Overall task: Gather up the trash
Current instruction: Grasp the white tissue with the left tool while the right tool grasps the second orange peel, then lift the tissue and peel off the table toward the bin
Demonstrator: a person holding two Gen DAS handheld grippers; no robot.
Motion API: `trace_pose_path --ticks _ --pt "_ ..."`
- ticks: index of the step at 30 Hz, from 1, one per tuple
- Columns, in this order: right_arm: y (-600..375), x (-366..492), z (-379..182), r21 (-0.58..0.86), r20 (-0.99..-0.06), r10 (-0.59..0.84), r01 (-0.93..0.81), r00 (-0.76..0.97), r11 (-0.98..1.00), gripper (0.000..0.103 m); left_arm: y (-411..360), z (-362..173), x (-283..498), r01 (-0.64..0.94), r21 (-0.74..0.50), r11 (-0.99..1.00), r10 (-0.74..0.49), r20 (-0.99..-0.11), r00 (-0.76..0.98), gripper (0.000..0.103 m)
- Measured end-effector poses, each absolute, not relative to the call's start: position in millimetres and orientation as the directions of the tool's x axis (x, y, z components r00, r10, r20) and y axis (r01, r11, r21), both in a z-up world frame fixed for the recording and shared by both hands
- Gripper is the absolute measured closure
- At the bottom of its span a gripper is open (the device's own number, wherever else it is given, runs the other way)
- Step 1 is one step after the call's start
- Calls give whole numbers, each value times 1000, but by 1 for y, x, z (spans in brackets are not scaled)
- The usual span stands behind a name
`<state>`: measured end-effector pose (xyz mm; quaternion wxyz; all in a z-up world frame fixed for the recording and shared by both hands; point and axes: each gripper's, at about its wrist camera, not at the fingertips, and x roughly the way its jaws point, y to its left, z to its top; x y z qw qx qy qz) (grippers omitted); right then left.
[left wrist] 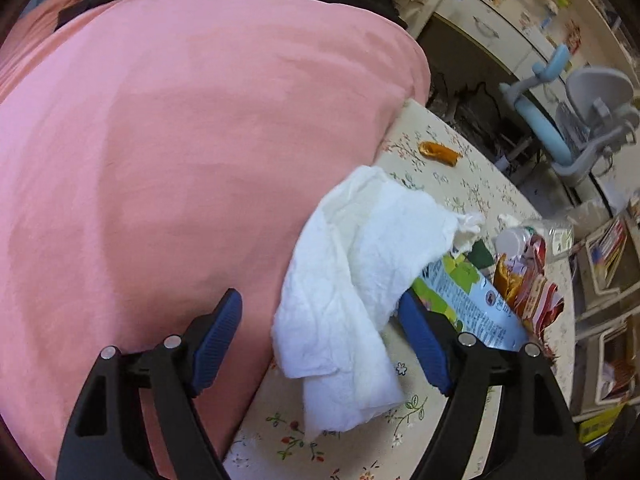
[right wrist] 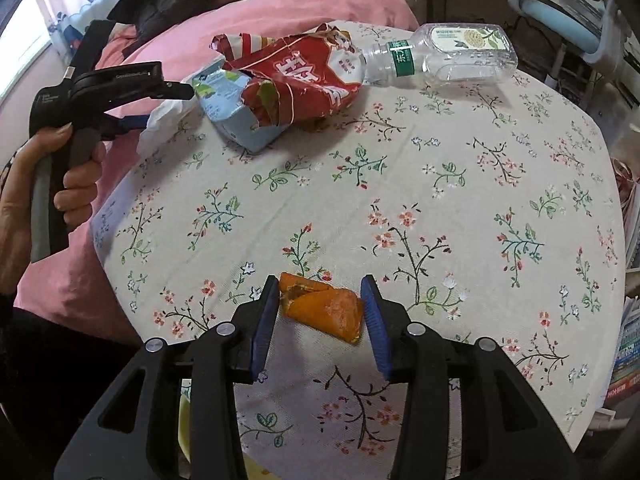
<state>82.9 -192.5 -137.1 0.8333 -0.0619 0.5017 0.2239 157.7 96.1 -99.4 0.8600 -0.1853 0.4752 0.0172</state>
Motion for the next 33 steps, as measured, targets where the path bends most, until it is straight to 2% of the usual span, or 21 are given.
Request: trace_pose_path --ticks 2,3,4,6,7,13,19,25,29,33 --pt "-193 83 -138 122 -864 309 -431 397 894 59 92 -101 159 -192 -296 936 -150 -827 542 51" --pt "-194 83 -139 122 -864 309 -429 398 895 57 90 -103 160 -189 -302 934 -161 -830 534 58" --pt "-195 84 -139 122 -864 308 -428 398 896 57 89 -105 160 -188 -306 933 -166 -832 529 74" --pt "-195 84 -138 121 -864 307 -427 400 896 56 93 -105 160 -196 -287 938 -143 -834 533 85" --pt "-195 84 -138 120 -864 307 -427 400 896 56 95 -103 159 -194 -293 936 -147 -829 539 94" --pt "-194 84 -137 115 -868 303 -434 394 893 56 106 -68 141 -189 -371 909 -171 -745 644 95" --pt "-196 81 -137 108 -873 296 -438 387 892 53 89 -35 105 -106 -379 919 -201 -683 702 95" --pt "-197 76 -138 87 -874 282 -442 397 893 52 56 -30 78 -52 -342 938 -209 -681 701 95" --pt "-197 76 -138 82 -872 278 -440 402 894 52 40 -29 85 -18 -271 962 -182 -693 697 95" --pt "-199 76 -139 70 -870 268 -434 414 898 52 38 -30 86 -11 -253 967 -174 -696 697 95"
